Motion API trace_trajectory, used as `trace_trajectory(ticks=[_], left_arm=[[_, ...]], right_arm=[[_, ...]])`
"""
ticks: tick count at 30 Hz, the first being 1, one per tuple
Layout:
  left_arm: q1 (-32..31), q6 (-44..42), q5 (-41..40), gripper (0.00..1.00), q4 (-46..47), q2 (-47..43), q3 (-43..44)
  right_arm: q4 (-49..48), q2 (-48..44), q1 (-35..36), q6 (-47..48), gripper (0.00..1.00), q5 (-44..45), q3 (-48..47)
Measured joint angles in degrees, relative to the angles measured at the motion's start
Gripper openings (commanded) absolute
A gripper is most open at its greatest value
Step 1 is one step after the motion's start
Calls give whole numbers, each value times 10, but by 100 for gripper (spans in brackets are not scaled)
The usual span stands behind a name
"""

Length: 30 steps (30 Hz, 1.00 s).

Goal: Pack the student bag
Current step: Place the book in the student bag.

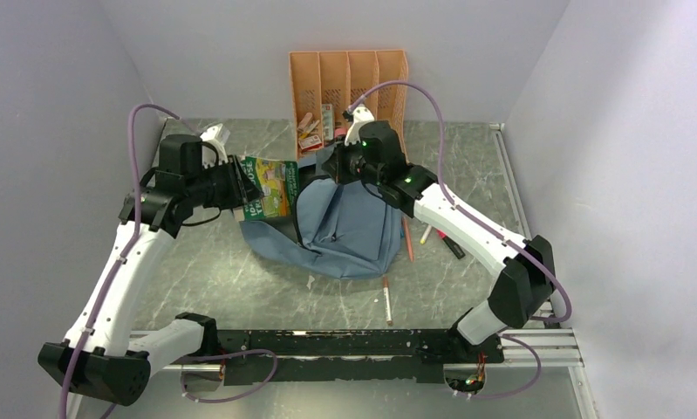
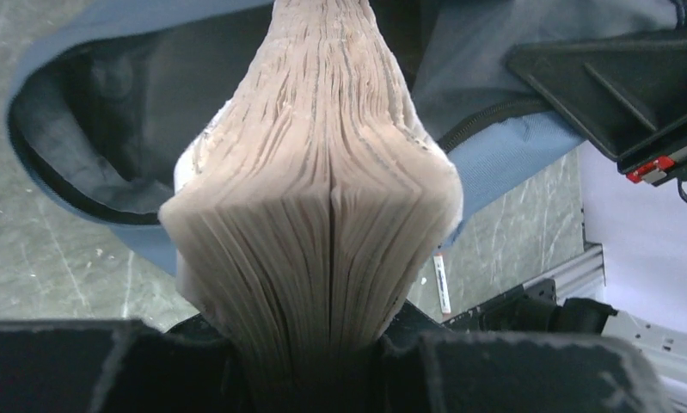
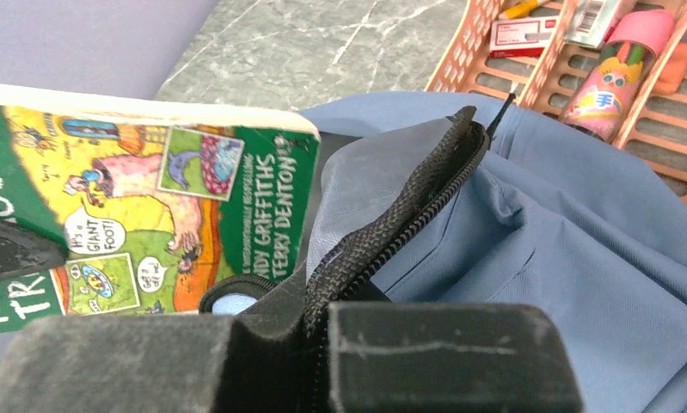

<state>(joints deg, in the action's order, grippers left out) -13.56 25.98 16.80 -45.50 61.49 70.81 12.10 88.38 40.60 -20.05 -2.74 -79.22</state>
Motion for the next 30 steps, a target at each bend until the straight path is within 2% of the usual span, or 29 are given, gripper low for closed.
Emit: trace_trajectory(ticks=[11, 17, 24, 30], left_arm=[[0, 10, 75, 5, 4, 1, -57], [0, 31, 111, 5, 42, 5, -101], [0, 88, 163, 5, 158, 13, -162], [0, 143, 194, 5, 282, 40, -177]], right_arm=[[-42, -4, -1, 7, 0, -50, 15], [-77, -3, -2, -1, 0, -101, 22], [-113, 28, -5, -10, 0, -178, 6], [-130, 37, -7, -17, 0, -219, 5]])
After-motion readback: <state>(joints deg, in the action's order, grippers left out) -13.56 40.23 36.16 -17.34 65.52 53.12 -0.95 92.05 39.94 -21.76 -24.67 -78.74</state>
